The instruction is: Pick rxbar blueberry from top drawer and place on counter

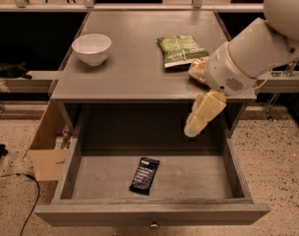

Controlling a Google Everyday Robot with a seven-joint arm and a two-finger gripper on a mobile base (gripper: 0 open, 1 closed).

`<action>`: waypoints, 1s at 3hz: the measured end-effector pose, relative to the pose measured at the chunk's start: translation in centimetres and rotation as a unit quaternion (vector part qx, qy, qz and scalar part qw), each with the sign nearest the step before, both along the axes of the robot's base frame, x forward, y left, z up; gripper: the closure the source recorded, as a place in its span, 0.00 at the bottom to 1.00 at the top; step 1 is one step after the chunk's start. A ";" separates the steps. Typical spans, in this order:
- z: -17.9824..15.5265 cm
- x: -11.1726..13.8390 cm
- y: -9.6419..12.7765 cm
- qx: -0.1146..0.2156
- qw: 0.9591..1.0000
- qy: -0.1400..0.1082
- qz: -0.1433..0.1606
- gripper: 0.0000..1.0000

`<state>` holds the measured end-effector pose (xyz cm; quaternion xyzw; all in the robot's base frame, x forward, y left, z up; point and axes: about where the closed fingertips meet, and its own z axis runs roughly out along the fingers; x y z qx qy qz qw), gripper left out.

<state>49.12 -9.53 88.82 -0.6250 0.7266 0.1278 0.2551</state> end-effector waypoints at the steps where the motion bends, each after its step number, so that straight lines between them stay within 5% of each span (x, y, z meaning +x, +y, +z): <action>1: -1.4 0.3 -1.5 -0.020 1.000 0.015 -0.002 0.00; 2: -1.6 0.4 -1.3 -0.016 1.000 0.017 -0.002 0.00; 3: -4.9 0.7 2.0 0.041 0.998 0.040 0.002 0.00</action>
Offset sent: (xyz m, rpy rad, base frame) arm 0.0030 -0.0133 -0.0120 -0.0346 0.0257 -0.0043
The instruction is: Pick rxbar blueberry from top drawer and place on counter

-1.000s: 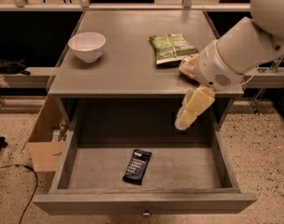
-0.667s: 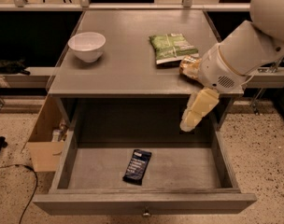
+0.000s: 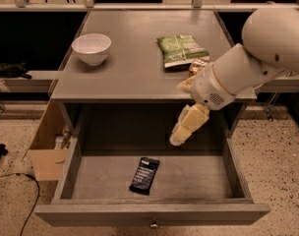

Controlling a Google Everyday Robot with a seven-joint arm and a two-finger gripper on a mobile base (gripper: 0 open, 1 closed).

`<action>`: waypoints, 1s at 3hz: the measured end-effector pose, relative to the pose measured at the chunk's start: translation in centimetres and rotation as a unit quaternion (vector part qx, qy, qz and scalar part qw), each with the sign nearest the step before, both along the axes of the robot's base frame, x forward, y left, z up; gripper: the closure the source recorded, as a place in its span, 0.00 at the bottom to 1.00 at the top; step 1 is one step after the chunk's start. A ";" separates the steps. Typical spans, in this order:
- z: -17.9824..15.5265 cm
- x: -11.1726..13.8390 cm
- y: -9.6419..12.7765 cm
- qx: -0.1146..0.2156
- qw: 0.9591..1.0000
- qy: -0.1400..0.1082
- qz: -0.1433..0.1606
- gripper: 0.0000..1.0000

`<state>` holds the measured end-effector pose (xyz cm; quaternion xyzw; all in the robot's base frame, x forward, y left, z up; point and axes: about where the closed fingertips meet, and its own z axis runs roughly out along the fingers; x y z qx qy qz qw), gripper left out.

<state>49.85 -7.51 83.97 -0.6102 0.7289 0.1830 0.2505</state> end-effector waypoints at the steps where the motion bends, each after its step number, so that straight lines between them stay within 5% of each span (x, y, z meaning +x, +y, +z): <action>1: -7.4 -2.1 9.0 0.074 0.995 0.061 0.039 0.00; 2: -11.4 -4.6 13.3 0.098 0.989 0.089 0.065 0.00; 3: -14.0 -8.0 15.2 0.109 0.985 0.109 0.072 0.00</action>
Offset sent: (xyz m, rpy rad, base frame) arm -0.0734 0.1823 -0.1600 0.2562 0.2467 0.1891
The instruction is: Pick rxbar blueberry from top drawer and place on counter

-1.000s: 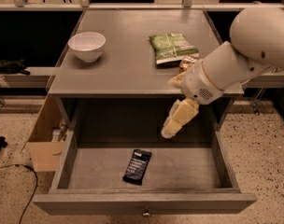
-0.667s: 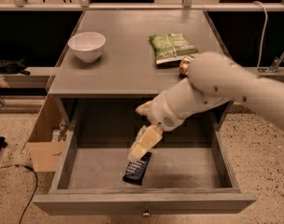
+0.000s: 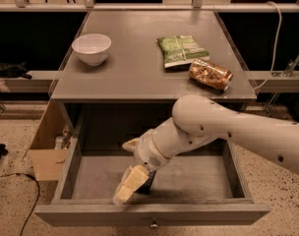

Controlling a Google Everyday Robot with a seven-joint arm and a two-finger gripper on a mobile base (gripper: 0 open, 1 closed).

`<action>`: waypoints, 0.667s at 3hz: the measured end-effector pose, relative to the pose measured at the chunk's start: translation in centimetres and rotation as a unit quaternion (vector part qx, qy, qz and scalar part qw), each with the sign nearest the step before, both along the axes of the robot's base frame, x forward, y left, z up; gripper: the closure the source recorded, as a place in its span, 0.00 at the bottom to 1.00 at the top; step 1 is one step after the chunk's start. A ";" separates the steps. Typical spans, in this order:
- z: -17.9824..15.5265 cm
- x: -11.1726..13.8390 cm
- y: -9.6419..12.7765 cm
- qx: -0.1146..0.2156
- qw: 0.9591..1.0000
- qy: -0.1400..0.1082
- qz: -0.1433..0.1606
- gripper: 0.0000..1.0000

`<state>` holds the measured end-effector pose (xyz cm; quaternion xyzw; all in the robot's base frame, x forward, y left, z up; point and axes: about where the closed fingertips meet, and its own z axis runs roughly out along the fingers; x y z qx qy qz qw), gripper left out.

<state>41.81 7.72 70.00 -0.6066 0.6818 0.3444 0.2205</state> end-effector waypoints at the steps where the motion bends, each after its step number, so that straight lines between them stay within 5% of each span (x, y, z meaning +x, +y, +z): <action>1: -0.4 -0.5 0.2 -0.003 1.000 0.003 0.004 0.00; 2: 0.6 1.3 0.8 -0.021 0.999 -0.008 0.033 0.00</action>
Offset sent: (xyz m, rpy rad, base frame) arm 0.0289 0.0123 0.0152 -0.0754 -0.0315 0.1091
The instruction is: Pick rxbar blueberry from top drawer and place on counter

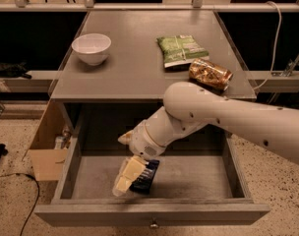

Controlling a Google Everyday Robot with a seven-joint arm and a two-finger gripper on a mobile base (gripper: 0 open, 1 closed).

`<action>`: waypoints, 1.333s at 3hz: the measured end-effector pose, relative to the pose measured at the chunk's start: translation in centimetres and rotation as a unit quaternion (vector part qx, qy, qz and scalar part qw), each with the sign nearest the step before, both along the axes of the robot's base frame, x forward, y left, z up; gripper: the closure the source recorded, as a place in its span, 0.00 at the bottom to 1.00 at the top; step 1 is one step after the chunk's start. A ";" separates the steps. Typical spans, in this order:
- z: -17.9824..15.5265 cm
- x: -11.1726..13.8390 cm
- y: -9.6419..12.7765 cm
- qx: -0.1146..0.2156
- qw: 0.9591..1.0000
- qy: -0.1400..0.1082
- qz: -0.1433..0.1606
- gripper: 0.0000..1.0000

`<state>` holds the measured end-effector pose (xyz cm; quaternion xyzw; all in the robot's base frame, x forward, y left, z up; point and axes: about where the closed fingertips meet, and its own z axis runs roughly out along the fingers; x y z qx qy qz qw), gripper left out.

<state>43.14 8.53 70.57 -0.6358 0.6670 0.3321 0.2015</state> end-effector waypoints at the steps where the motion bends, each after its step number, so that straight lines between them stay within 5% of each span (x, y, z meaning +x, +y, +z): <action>1: 0.3 1.2 0.6 -0.007 1.000 -0.009 0.020 0.00; 2: 0.2 2.0 1.0 -0.048 0.996 -0.046 0.052 0.00; 3: 0.3 2.1 1.0 -0.052 0.996 -0.049 0.058 0.00; 4: 1.1 2.3 1.1 -0.083 0.989 -0.071 0.102 0.00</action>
Offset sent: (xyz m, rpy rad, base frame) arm 0.0325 0.0096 0.0040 -0.1813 -0.1703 0.1557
